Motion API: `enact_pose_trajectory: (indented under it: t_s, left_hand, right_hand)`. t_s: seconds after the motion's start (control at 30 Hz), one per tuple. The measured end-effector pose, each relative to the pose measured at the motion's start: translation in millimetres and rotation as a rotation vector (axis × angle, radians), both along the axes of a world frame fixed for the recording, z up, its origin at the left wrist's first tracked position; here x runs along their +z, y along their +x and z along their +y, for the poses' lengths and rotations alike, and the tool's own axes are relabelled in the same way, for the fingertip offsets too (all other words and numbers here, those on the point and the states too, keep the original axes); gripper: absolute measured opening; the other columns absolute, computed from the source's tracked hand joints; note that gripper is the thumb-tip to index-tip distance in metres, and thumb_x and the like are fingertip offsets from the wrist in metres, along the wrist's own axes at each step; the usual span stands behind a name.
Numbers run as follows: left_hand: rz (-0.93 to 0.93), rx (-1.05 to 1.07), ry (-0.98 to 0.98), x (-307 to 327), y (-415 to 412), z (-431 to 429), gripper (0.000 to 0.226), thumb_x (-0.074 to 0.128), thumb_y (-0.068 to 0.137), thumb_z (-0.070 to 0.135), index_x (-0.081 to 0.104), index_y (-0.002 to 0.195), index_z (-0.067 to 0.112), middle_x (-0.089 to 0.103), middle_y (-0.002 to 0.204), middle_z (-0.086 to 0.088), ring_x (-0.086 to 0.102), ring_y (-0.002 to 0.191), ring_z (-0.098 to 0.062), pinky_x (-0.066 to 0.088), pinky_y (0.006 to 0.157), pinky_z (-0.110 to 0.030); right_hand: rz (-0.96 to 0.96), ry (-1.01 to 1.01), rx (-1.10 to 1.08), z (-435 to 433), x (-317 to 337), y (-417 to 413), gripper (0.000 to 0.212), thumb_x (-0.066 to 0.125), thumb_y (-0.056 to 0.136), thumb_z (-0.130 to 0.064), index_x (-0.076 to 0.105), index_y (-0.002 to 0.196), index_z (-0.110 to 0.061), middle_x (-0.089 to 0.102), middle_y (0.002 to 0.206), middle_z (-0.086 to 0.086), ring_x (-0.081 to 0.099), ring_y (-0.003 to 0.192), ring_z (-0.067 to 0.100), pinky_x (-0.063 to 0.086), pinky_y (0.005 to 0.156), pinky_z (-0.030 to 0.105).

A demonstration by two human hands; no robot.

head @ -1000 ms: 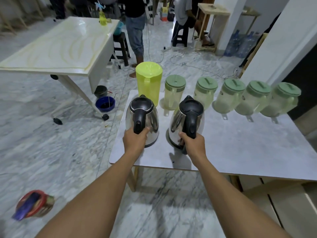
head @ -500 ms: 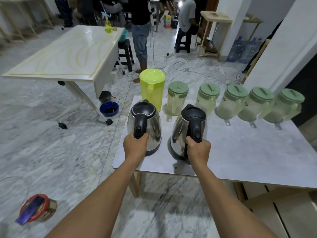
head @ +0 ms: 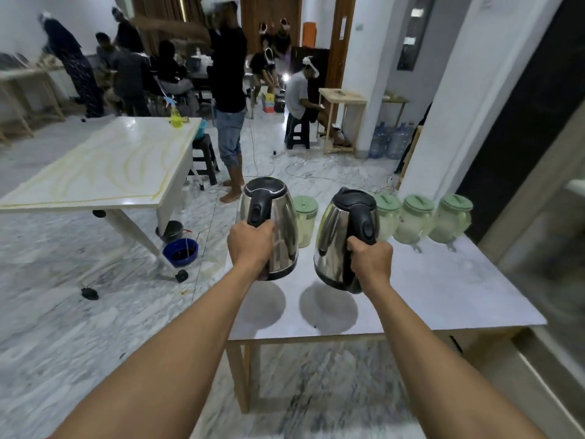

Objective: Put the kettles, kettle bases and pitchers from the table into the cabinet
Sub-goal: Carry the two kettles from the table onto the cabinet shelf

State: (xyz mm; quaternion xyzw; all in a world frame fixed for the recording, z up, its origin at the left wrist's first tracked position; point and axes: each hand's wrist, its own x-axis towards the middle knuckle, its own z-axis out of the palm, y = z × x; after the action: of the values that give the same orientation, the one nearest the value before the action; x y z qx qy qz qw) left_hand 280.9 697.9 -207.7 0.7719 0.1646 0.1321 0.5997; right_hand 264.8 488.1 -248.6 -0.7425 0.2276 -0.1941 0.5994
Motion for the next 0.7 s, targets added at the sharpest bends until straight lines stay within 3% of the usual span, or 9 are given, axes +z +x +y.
enact_pose_trajectory:
  t_s: [0.13, 0.33, 0.47, 0.57, 0.7]
  left_hand:
    - [-0.055, -0.106, 0.017, 43.7, -3.5, -2.0, 0.020, 0.068, 0.077, 0.028, 0.060, 0.062, 0.017, 0.062, 0.065, -0.005, 0.062, 0.073, -0.032, 0.046, 0.060, -0.032]
    - [-0.140, -0.253, 0.054, 102.0, -2.2, -4.6, 0.024, 0.067, 0.077, 0.027, 0.055, 0.059, 0.017, 0.064, 0.073, -0.012, 0.062, 0.078, -0.037, 0.051, 0.070, -0.039]
    - [-0.160, -0.389, 0.065, 129.0, -7.0, -14.5, 0.025, 0.068, 0.074, 0.030, 0.059, 0.063, 0.009, 0.063, 0.070, -0.010, 0.063, 0.076, -0.035, 0.051, 0.066, -0.039]
    - [-0.195, -0.471, 0.044, 136.7, -12.3, -26.0, 0.029, 0.067, 0.071, 0.034, 0.064, 0.069, 0.006, 0.069, 0.077, -0.014, 0.065, 0.077, -0.036, 0.052, 0.065, -0.039]
    - [-0.248, -0.630, 0.000, 157.3, -34.1, -58.2, 0.025, 0.068, 0.072, 0.033, 0.065, 0.067, 0.009, 0.067, 0.073, -0.012, 0.063, 0.075, -0.034, 0.043, 0.061, -0.033]
  right_hand:
    - [-0.054, -0.011, -0.052, -1.2, 47.5, -15.1, 0.017, 0.066, 0.060, -0.026, 0.055, 0.053, -0.016, 0.049, 0.050, 0.000, 0.044, 0.053, 0.024, 0.038, 0.052, 0.036]
    - [-0.147, -0.015, -0.210, -0.5, 105.0, -47.7, 0.017, 0.066, 0.057, -0.026, 0.054, 0.055, -0.014, 0.049, 0.053, 0.003, 0.046, 0.053, 0.024, 0.038, 0.052, 0.035]
    - [-0.171, -0.051, -0.336, -10.6, 138.1, -78.1, 0.020, 0.066, 0.052, -0.033, 0.058, 0.059, -0.015, 0.053, 0.055, 0.004, 0.050, 0.054, 0.026, 0.039, 0.054, 0.035]
    - [-0.177, -0.088, -0.404, -16.9, 152.7, -105.7, 0.021, 0.065, 0.051, -0.031, 0.051, 0.048, -0.016, 0.047, 0.050, 0.004, 0.045, 0.051, 0.024, 0.036, 0.052, 0.036]
    - [-0.224, -0.146, -0.561, -31.6, 178.5, -158.2, 0.021, 0.066, 0.051, -0.030, 0.056, 0.059, -0.013, 0.045, 0.053, 0.007, 0.043, 0.051, 0.022, 0.034, 0.050, 0.036]
